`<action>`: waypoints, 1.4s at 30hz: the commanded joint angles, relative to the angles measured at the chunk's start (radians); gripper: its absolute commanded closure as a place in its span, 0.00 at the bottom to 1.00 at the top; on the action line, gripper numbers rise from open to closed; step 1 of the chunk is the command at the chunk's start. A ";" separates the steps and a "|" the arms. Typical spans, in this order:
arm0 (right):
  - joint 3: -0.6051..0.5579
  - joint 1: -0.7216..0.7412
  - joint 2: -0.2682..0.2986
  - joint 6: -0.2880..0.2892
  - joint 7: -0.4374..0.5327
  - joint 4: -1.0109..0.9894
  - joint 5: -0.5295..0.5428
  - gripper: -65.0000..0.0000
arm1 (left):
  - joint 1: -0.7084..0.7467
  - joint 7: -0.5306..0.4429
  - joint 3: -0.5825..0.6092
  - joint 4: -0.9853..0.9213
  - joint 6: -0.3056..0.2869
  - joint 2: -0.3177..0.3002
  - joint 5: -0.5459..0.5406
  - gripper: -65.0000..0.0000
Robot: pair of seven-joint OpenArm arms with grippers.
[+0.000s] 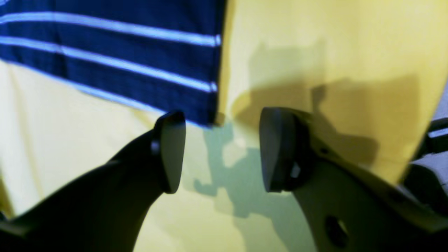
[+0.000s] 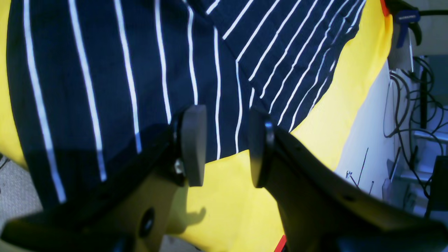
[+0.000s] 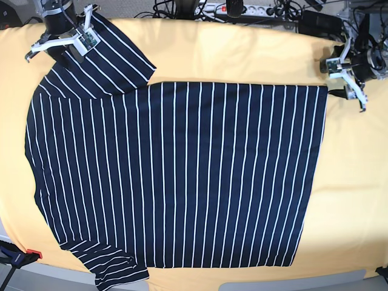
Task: Fold the T-shirt properly
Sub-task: 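Lower both grippers onto the shirt's shoulder and hem corners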
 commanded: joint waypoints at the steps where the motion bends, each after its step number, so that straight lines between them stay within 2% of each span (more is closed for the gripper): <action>1: 0.005 -0.006 0.009 -0.013 0.015 0.014 -0.011 0.65 | -0.035 0.006 0.030 -0.008 0.031 -0.019 0.026 0.46; 9: 0.005 -0.006 0.009 -0.012 0.014 0.014 -0.011 0.65 | -0.256 0.007 0.296 -0.077 0.037 -0.013 0.073 0.46; 13: 0.005 -0.006 0.009 -0.012 0.014 0.014 -0.011 0.65 | -0.318 0.007 0.353 -0.081 0.041 -0.013 0.072 0.46; 15: 0.005 -0.006 0.009 -0.012 0.014 0.014 -0.011 0.65 | -0.343 0.007 0.354 -0.080 0.061 -0.010 0.072 0.49; 17: 0.005 -0.007 0.009 -0.012 0.005 0.014 -0.011 0.65 | -0.369 0.016 0.354 -0.078 0.098 -0.009 0.069 0.63; 20: 0.006 -0.009 0.009 0.010 -0.002 0.014 -0.002 0.65 | -0.401 0.022 0.354 -0.067 0.104 -0.009 0.059 0.91; 21: 0.005 -0.010 0.010 0.020 -0.002 0.014 0.000 0.65 | -0.407 0.023 0.354 -0.060 0.104 -0.009 0.050 0.98; 22: 0.005 -0.011 0.010 0.029 -0.004 0.014 0.001 0.65 | -0.412 0.029 0.354 -0.050 0.104 -0.009 0.042 1.00; 29: 0.005 -0.080 0.010 0.065 -0.005 0.014 0.005 0.65 | -0.417 0.045 0.354 0.057 0.112 -0.009 0.035 1.00; 35: 0.005 -0.111 0.010 0.148 -0.008 0.014 0.143 0.63 | -0.417 0.053 0.354 0.076 0.112 -0.009 0.035 1.00; 39: 0.005 -0.111 0.009 0.233 0.013 0.014 0.255 0.42 | -0.417 0.096 0.354 0.076 0.112 -0.009 0.035 1.00; 40: 0.005 -0.109 0.009 0.232 0.019 0.014 0.253 0.40 | -0.417 0.097 0.354 0.076 0.112 -0.009 0.035 1.00; 42: 0.005 -0.103 0.009 0.181 0.019 0.014 0.238 0.40 | -0.417 0.097 0.354 0.076 0.112 -0.009 0.035 1.00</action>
